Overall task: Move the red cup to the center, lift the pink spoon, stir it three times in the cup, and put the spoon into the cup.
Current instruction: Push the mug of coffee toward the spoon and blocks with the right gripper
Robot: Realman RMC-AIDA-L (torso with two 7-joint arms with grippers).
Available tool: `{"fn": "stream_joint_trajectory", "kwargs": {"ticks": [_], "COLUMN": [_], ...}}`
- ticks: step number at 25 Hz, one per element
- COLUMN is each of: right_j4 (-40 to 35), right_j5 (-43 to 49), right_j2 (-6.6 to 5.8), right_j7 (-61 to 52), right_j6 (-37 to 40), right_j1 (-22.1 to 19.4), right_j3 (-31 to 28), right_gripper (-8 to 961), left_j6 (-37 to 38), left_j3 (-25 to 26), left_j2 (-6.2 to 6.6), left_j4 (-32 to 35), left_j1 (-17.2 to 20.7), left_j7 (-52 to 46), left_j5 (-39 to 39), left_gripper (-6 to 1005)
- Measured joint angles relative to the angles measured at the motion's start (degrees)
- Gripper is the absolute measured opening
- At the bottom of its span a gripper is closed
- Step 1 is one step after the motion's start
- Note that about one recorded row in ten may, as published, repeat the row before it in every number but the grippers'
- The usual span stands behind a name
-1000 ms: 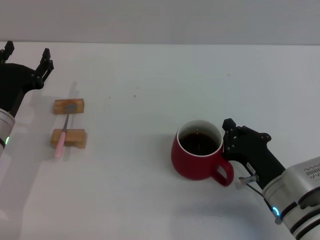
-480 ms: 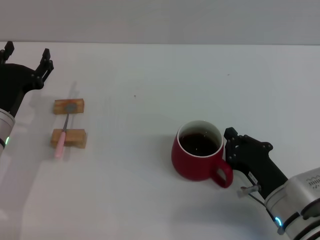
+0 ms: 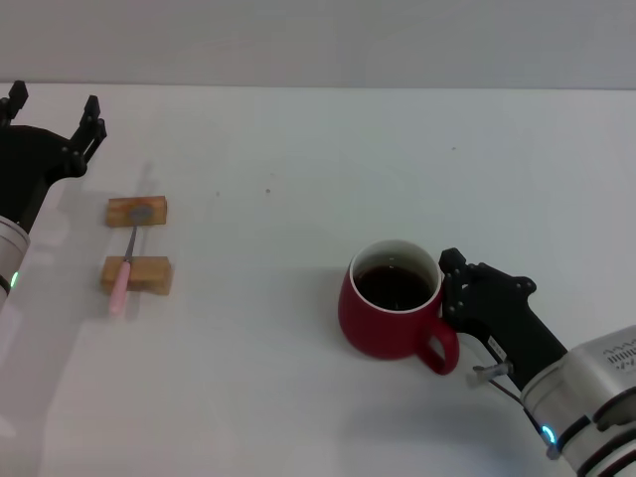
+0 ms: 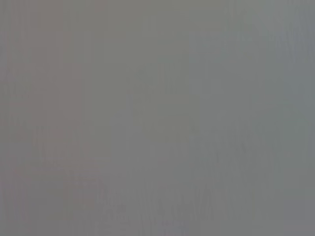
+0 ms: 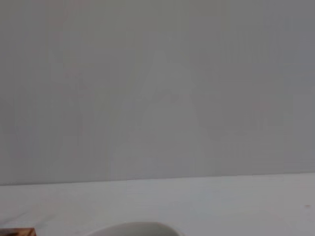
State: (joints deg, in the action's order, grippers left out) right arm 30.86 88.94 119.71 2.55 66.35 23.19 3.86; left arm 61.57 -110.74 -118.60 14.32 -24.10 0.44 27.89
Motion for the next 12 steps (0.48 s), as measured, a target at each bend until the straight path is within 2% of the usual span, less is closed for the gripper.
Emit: {"fn": "stream_joint_trajectory", "kwargs": {"ticks": [12], "right_j4": [-0.18], "right_j5": [0.22], "right_j2": [0.00], "right_j7": [-0.01], "right_j6": [-2.30], "right_j1": [2.97], "right_j3": [-0.53], "right_gripper": [0], "left_j6": [0.05], "left_j3": [0.00], "left_j2": [-0.05], "left_j4": [0.07], "left_j1": [-0.02], "left_j7": [0.00], "left_j5": [0.06], "left_gripper": [834]}}
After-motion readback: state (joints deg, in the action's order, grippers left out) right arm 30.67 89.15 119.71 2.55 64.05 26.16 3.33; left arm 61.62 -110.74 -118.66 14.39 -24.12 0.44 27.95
